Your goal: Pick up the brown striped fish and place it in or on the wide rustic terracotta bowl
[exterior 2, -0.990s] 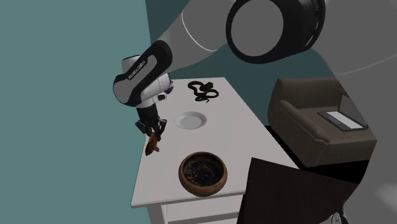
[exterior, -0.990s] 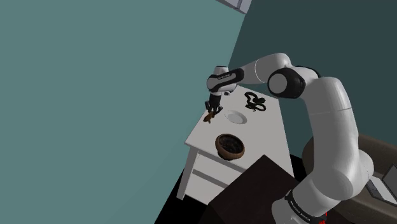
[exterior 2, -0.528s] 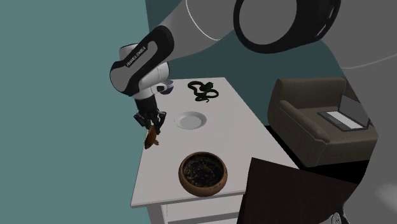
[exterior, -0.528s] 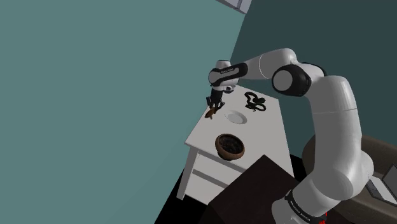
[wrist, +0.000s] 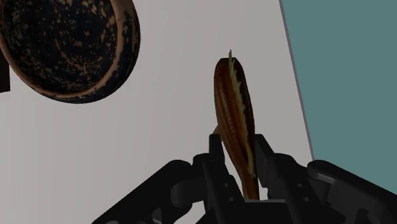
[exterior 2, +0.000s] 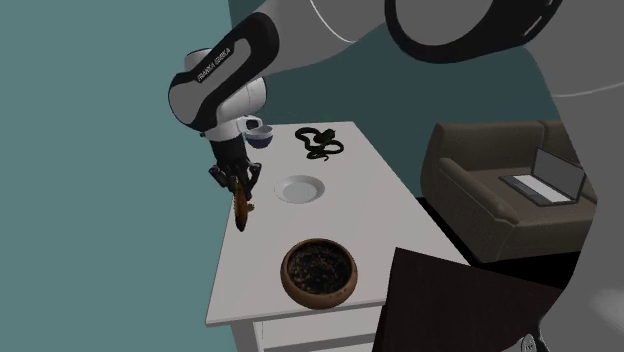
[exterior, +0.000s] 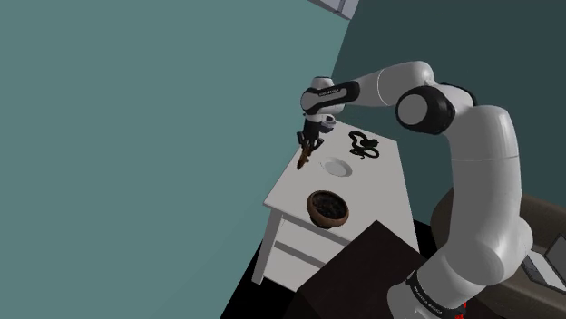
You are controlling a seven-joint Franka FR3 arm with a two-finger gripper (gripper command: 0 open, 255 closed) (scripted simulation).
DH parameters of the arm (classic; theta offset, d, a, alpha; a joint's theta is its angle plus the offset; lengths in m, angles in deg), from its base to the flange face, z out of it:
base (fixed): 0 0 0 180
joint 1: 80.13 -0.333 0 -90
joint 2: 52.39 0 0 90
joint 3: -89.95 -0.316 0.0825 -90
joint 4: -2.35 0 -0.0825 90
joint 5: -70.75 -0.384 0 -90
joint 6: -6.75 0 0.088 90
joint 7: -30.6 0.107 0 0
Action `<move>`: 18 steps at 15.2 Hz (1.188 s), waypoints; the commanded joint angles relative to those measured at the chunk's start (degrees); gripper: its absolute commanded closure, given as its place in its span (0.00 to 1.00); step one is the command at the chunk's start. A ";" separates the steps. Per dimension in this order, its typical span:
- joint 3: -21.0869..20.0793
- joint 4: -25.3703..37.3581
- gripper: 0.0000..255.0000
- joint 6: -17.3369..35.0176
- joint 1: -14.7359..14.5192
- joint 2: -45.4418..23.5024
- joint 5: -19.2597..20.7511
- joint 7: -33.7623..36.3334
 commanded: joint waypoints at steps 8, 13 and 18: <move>1.09 -29.76 1.00 11.49 -0.33 18.33 1.36 -0.83; 1.88 -43.81 1.00 16.13 -0.17 27.80 2.68 -1.05; 2.50 -53.26 1.00 20.25 0.20 33.19 3.81 -1.19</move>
